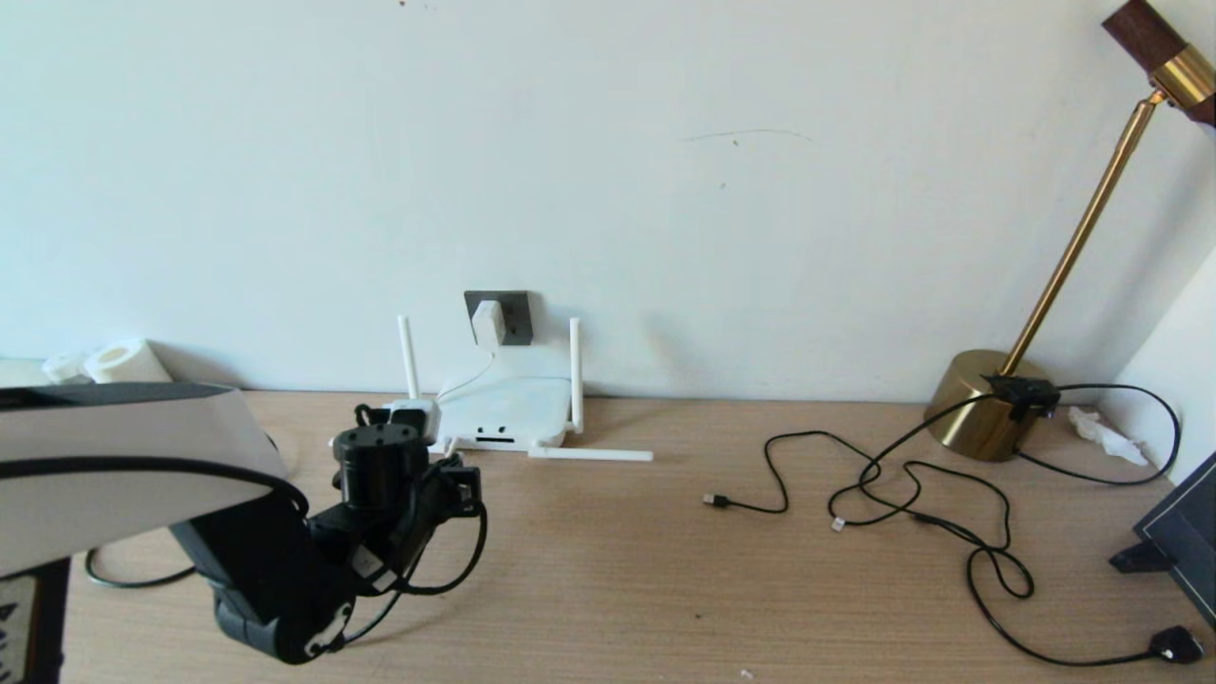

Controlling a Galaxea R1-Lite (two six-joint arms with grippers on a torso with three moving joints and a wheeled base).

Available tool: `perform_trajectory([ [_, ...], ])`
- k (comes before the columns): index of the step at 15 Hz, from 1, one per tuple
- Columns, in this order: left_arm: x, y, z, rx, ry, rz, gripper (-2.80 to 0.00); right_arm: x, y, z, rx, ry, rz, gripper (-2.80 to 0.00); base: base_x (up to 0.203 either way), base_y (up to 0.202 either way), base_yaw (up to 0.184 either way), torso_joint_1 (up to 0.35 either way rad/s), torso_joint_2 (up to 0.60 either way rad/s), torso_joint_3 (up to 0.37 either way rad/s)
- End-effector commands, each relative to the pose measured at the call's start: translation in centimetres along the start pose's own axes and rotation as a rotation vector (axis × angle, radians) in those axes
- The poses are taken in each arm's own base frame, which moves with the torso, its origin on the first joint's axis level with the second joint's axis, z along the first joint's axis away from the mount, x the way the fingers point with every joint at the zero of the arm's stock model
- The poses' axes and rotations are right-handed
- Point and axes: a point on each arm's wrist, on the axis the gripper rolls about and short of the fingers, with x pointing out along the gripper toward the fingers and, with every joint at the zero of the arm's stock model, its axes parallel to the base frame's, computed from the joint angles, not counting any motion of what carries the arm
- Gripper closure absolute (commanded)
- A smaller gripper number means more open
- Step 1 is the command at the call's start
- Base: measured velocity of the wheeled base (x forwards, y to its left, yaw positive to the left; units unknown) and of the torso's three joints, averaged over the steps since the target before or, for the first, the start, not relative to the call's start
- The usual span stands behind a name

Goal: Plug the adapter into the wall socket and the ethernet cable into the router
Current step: Align cable and router interface

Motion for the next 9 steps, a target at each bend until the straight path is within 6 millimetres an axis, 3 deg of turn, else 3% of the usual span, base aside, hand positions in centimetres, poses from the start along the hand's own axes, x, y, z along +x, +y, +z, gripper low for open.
perform_trajectory([
  [1,-0.02,0.01,0.08,-0.003,-0.007,0.002,0.0,0.01,0.0,0.0,-0.001,0.001,0.001,0.0,0.0,0.0,0.0,0.0,0.0,0.0],
  [9,0.36,-0.08,-0.38,-0.005,0.004,-0.004,0.0,0.01,0.0,0.0,-0.001,0.001,0.001,0.0,0.0,0.0,0.0,0.0,0.0,0.0],
])
